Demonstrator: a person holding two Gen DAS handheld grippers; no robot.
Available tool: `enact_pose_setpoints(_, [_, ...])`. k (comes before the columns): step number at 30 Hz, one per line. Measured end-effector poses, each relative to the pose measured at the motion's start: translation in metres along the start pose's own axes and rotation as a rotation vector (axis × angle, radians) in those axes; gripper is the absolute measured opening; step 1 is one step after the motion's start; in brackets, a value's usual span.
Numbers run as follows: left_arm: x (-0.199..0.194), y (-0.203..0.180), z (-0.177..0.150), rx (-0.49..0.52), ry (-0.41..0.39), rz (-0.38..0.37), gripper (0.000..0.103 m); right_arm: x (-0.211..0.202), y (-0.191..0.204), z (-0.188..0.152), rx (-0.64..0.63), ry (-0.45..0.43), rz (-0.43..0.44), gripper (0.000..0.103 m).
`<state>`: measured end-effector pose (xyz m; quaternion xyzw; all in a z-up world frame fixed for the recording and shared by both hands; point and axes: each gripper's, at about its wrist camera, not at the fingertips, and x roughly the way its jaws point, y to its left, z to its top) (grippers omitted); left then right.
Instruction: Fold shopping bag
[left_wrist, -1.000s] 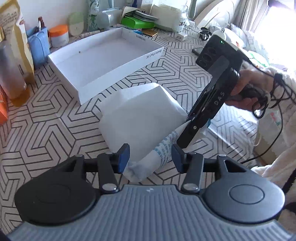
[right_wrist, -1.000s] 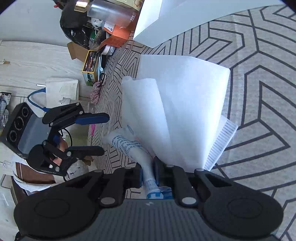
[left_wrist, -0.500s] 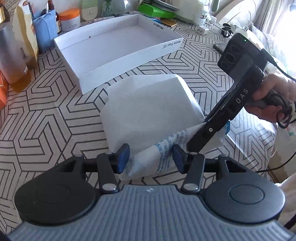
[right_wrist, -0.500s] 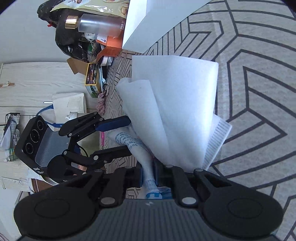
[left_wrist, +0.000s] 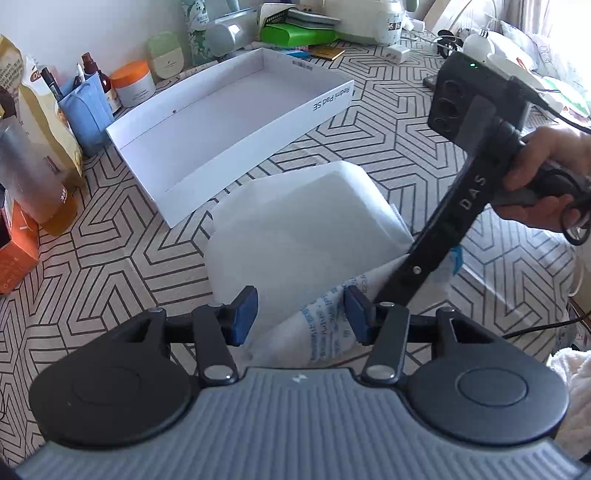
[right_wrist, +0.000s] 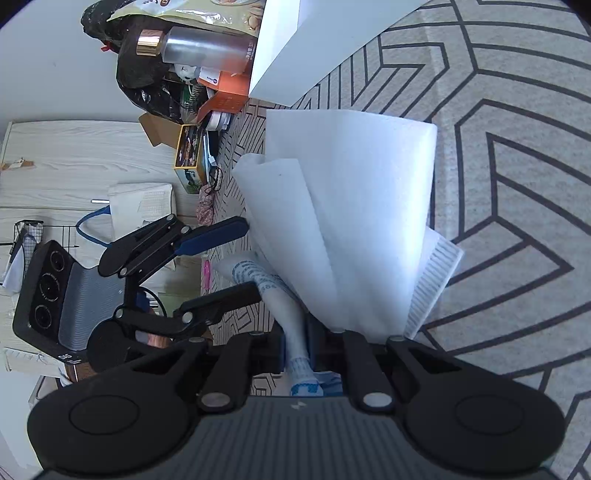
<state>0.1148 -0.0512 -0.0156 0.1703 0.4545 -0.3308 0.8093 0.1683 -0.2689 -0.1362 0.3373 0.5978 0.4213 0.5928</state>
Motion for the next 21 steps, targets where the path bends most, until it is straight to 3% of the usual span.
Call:
enact_pose_setpoints(5, [0.006, -0.002, 0.000, 0.030, 0.001, -0.006, 0.051, -0.001, 0.001, -0.002, -0.001, -0.009, -0.009, 0.011])
enact_pose_setpoints(7, [0.007, -0.002, 0.002, 0.035, 0.013, -0.012, 0.052, -0.002, 0.019, -0.008, -0.073, -0.021, -0.079, 0.016])
enact_pose_setpoints(9, [0.011, 0.003, 0.005, 0.013, 0.029, -0.035, 0.052, -0.006, 0.042, -0.018, -0.200, -0.052, -0.170, 0.029])
enact_pose_setpoints(11, [0.013, 0.010, 0.006, -0.017, 0.038, -0.061, 0.052, -0.012, 0.077, -0.043, -0.413, -0.128, -0.325, 0.053])
enact_pose_setpoints(15, [0.016, 0.015, 0.006, -0.046, 0.048, -0.088, 0.053, -0.016, 0.130, -0.111, -0.875, -0.368, -0.643, 0.050])
enact_pose_setpoints(16, [0.016, 0.016, 0.007, -0.053, 0.050, -0.094, 0.053, -0.013, 0.137, -0.124, -0.979, -0.397, -0.667, 0.042])
enact_pose_setpoints(17, [0.017, 0.017, 0.007, -0.059, 0.052, -0.100, 0.053, -0.008, 0.141, -0.135, -1.055, -0.400, -0.676, 0.027])
enact_pose_setpoints(18, [0.017, 0.019, 0.007, -0.065, 0.055, -0.106, 0.053, 0.000, 0.145, -0.145, -1.129, -0.382, -0.691, 0.020])
enact_pose_setpoints(21, [0.019, 0.022, 0.007, -0.085, 0.061, -0.125, 0.053, 0.029, 0.149, -0.159, -1.259, -0.292, -0.758, 0.017])
